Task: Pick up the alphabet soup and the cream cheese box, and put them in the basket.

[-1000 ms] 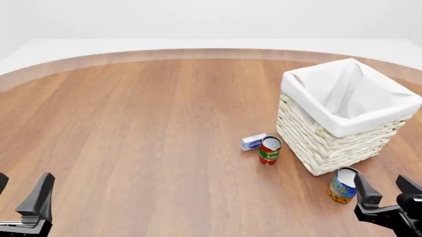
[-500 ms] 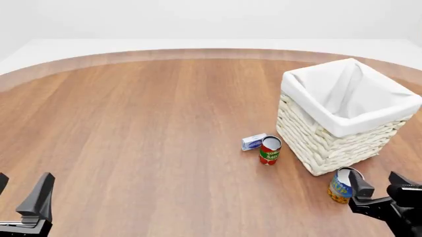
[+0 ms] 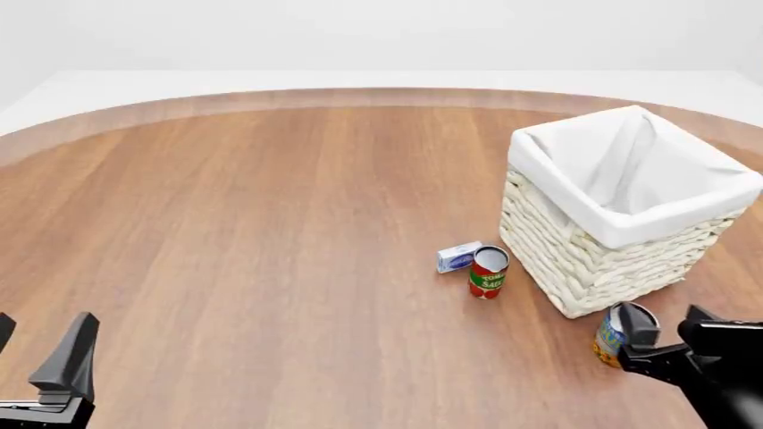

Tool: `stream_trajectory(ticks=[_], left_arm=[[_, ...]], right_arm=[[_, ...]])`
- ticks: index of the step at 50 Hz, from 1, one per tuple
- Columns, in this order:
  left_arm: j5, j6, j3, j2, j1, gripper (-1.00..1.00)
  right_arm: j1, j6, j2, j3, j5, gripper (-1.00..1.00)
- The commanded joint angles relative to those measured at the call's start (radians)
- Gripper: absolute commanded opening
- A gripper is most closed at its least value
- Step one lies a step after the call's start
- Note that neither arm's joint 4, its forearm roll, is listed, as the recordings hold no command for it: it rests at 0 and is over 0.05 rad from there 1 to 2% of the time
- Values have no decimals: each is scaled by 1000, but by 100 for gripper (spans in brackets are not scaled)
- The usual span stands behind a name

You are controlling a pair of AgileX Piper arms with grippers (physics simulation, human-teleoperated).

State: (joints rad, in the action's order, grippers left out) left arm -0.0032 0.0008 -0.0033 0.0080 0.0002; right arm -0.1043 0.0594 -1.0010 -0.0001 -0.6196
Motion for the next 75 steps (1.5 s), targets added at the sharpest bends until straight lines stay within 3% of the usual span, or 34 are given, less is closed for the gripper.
stream_trajectory(ticks=[1,24,75], left_arm=[[0,0,0,0,0,100],[0,0,1,0,0,100],[-2,0,0,2,0,100]], right_arm=[[0,4,-207,0,-192,100],[-4,-13,-631,0,-582,100],[-17,-42,-698,0,-600,100]])
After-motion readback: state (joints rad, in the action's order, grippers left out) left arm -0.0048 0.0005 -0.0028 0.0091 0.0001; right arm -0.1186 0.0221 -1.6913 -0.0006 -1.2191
